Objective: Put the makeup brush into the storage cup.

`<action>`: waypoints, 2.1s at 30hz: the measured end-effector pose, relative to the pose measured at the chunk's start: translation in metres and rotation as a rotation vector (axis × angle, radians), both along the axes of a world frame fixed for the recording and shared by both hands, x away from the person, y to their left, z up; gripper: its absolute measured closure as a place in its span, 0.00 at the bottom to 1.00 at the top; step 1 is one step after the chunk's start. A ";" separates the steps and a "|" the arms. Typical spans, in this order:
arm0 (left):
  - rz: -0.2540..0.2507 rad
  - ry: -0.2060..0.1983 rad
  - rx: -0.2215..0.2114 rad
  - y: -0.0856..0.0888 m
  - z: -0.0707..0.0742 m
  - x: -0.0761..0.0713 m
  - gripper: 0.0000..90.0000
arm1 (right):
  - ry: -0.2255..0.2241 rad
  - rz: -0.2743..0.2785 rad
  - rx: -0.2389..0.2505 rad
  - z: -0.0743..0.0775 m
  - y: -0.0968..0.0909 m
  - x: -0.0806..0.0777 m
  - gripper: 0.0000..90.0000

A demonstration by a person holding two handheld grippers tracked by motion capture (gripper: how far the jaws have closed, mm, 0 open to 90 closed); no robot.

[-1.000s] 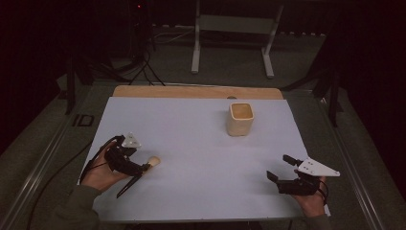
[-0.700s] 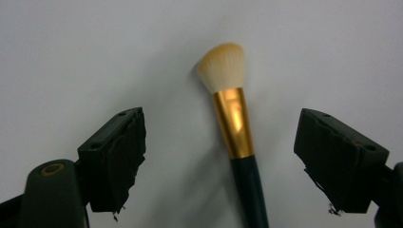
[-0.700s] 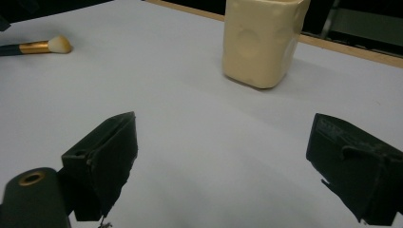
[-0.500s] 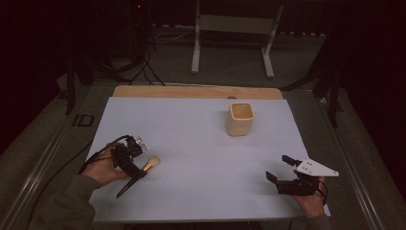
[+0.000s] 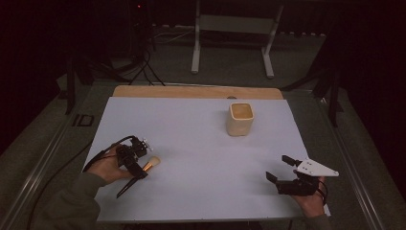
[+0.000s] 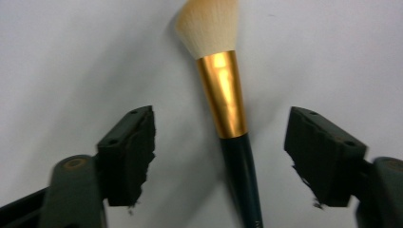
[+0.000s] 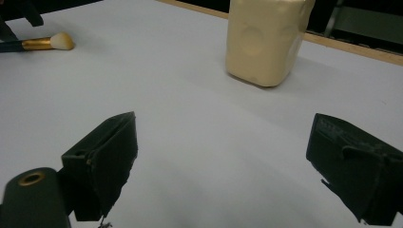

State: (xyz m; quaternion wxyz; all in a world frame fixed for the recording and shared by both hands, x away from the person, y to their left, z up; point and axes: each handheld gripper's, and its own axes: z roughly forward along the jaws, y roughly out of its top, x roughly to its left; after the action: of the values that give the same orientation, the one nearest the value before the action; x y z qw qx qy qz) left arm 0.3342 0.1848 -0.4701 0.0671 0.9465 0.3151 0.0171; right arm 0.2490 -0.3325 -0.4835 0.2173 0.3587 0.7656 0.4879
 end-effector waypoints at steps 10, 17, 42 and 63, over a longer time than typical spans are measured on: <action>0.043 0.092 0.041 -0.003 -0.013 0.001 0.60 | 0.001 0.000 0.000 0.000 0.000 0.000 0.11; 0.086 0.142 0.077 -0.003 -0.018 0.004 0.82 | 0.002 -0.002 -0.001 0.000 0.000 0.000 0.11; 0.211 -0.179 -0.176 0.018 0.043 0.003 0.83 | 0.004 -0.008 -0.001 -0.001 -0.001 0.000 0.11; 0.267 -0.317 -0.316 0.006 0.044 0.006 0.83 | 0.001 -0.006 0.000 0.000 0.000 0.000 0.11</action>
State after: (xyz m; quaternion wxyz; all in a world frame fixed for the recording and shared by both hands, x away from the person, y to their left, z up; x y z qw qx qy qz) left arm 0.3407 0.1911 -0.4257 0.2599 0.8597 0.4217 0.1244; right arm 0.2490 -0.3328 -0.4839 0.2183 0.3610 0.7645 0.4873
